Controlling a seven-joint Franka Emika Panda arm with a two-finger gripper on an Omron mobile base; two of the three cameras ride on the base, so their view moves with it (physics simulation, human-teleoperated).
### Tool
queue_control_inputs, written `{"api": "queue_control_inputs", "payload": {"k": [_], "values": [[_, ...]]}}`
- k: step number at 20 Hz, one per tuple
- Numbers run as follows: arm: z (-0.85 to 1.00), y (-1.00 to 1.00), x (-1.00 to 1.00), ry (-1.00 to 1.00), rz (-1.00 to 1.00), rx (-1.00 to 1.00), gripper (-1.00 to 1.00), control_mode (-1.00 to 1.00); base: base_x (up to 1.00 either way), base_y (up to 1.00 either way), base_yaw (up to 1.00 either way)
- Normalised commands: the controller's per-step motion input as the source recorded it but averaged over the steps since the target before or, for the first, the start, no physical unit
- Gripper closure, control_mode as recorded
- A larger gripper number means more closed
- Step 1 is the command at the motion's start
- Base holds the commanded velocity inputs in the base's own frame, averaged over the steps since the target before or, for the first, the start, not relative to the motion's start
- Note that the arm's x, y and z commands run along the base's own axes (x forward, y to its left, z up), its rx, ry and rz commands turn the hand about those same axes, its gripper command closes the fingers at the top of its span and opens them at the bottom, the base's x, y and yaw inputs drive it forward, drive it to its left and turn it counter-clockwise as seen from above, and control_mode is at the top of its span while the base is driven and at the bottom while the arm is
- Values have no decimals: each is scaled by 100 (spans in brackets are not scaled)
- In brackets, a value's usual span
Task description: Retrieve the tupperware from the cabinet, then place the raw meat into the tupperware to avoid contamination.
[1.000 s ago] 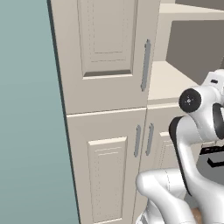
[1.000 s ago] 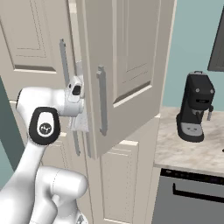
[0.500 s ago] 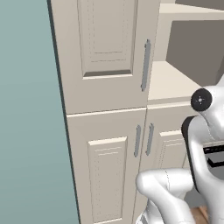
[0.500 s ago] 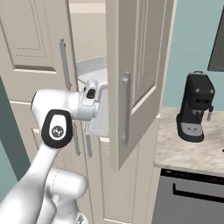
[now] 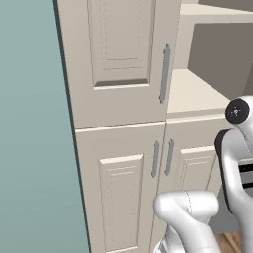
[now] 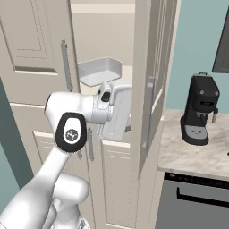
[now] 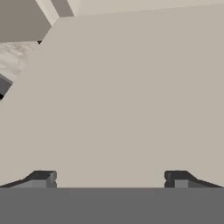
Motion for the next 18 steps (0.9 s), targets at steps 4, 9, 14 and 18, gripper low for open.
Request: {"api": "queue_control_inputs", "payload": {"k": [4,9,14,18], "values": [[-1,-32,0,0,0,0,-100,-100,0,0,0],[-3,-24,0,0,1,0,-100,-100,0,0,0],[-4,-19,3,0,3,1,-100,-100,0,0,0],[-4,-26,5,0,2,3,-100,-100,0,0,0]]}}
